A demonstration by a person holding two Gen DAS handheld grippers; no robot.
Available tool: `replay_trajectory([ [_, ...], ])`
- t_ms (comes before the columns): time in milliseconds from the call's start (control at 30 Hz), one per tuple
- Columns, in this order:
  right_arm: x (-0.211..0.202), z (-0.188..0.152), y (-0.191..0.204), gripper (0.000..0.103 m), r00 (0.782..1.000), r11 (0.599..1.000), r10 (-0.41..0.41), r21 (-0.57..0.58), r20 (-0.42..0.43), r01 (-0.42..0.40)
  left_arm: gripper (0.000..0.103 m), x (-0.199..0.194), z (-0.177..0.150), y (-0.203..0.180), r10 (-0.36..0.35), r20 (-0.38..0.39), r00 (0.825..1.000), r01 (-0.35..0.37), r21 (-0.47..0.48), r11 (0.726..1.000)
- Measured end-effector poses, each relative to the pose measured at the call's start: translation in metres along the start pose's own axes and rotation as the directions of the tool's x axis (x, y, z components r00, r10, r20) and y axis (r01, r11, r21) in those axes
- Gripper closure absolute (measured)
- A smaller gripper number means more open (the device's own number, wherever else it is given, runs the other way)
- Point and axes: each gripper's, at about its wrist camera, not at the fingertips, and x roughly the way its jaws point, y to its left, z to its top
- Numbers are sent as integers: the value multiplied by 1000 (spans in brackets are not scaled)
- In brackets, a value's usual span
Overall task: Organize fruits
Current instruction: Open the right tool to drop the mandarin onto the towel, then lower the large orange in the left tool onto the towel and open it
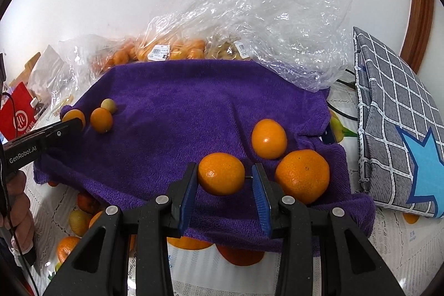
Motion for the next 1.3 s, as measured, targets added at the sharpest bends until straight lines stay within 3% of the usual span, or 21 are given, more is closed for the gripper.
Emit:
replay_trajectory([
  [300, 0, 0, 0, 64, 1000, 1000, -1, -3, 3, 1, 71, 0, 1, 0, 0, 2, 1000, 0, 1, 1000],
  [467, -7, 0, 4, 53, 999, 1000, -1, -24, 34, 2, 71, 0, 1, -1, -1, 2, 1000, 1, 1, 1000],
  [933, -20, 4, -5, 46, 996, 1000, -14, 15, 94, 12, 71, -1, 1, 0, -20, 8, 1000, 20, -3, 1000],
  [1300, -24, 5, -9, 43, 992, 999, -37, 32, 122, 33, 63, -8, 1, -4, -38, 36, 999, 38, 8, 999],
])
